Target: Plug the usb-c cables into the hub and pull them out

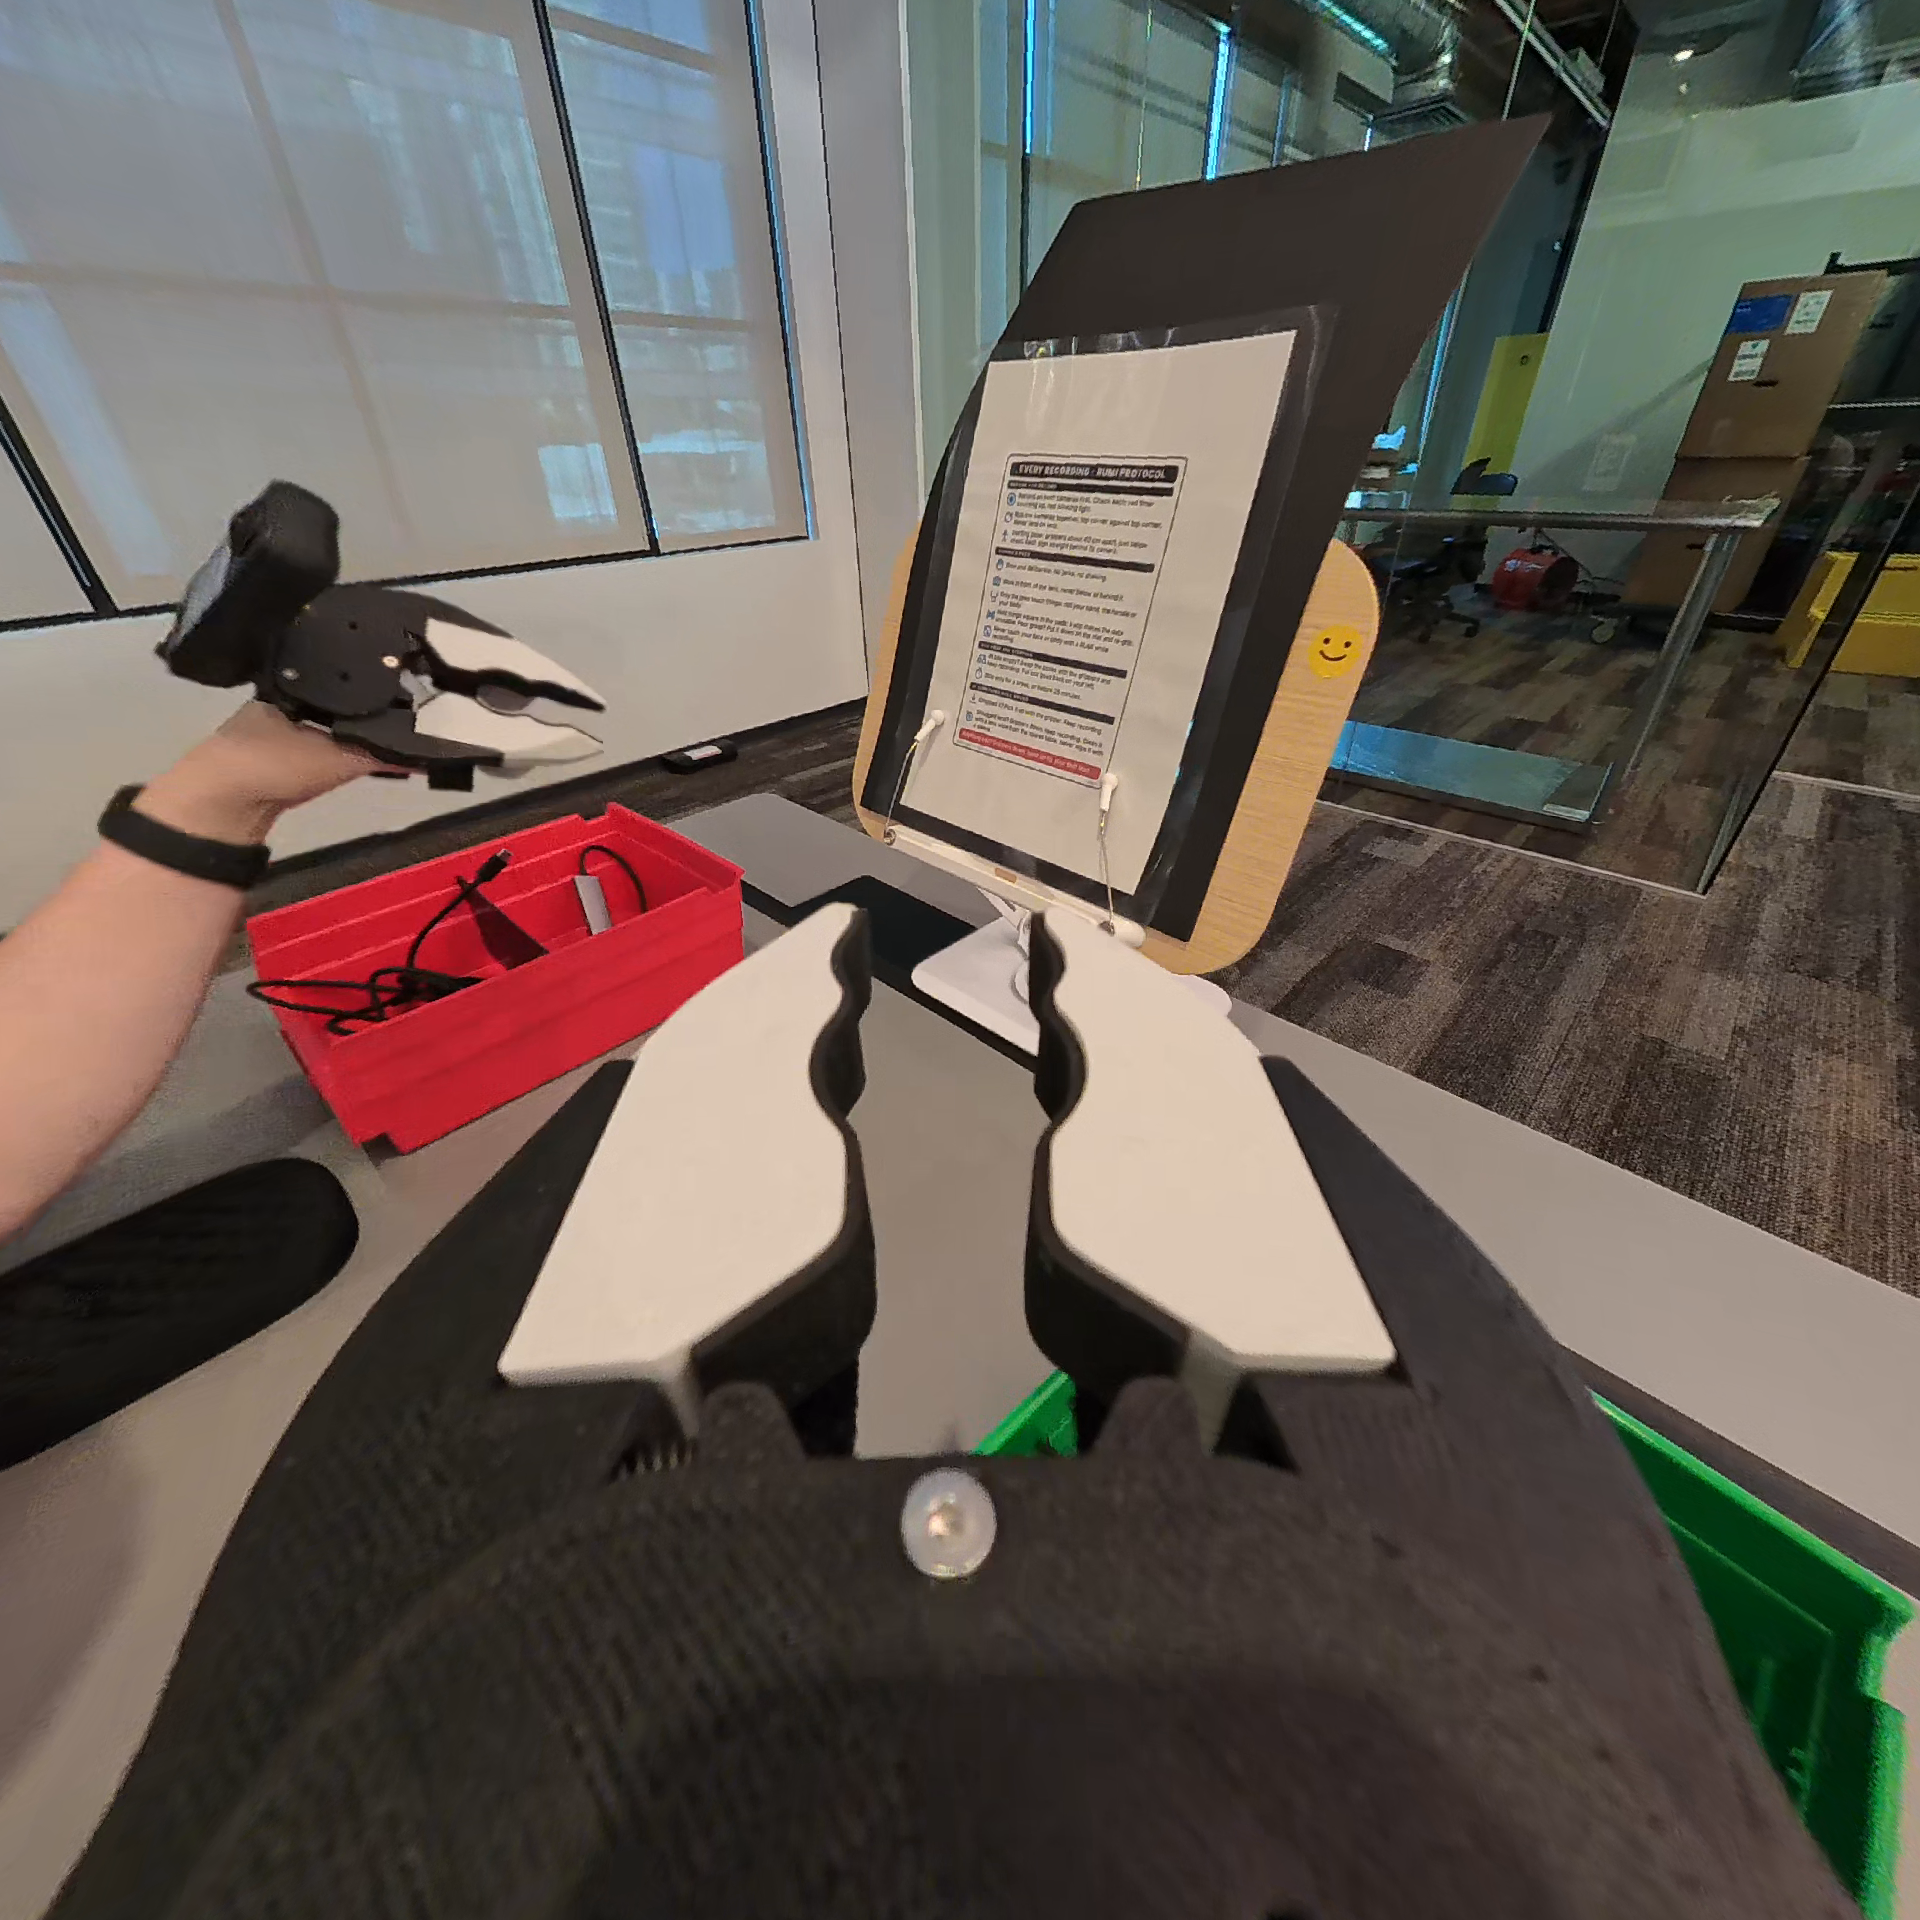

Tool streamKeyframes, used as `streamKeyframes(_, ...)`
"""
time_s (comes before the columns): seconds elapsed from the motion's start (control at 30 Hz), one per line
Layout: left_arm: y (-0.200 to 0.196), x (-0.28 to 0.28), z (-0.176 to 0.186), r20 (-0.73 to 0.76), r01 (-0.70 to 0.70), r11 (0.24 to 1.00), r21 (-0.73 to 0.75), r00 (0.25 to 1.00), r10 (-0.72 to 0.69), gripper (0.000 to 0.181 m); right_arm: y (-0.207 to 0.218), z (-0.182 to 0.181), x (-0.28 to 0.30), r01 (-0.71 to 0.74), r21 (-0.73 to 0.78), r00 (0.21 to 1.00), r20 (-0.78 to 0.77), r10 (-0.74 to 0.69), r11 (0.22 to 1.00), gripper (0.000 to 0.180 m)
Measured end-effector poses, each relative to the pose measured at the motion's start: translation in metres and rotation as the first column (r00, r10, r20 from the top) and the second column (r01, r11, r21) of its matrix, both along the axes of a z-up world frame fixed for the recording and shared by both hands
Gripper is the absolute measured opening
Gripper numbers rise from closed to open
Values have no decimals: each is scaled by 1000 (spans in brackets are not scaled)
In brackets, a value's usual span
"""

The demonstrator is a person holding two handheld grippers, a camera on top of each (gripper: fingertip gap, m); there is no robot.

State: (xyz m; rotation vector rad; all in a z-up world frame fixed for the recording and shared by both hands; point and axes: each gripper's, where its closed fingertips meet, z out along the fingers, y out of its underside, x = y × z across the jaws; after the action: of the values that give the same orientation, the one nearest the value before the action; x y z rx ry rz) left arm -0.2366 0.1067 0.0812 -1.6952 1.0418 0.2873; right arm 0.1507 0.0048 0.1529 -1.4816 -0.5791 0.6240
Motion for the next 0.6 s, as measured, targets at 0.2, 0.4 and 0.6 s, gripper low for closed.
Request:
streamKeyframes(0.2, 23, -109, -98, -416, -97, 933, -347, 907, -61, 23, 8, -6, -4, -7, -30, 1000, -11, 6, 1000, 30)
streamKeyframes(0.4, 14, -170, -167, -739, -173, 879, -444, 625, -251, 24, 8, -15, -27, -63, -53, 997, 30, 65, 997, 30)
streamKeyframes(0.6, 15, -186, -187, -749, -234, 804, -546, 565, -345, 33, 11, -22, -36, -91, -76, 994, 54, 95, 993, 31)
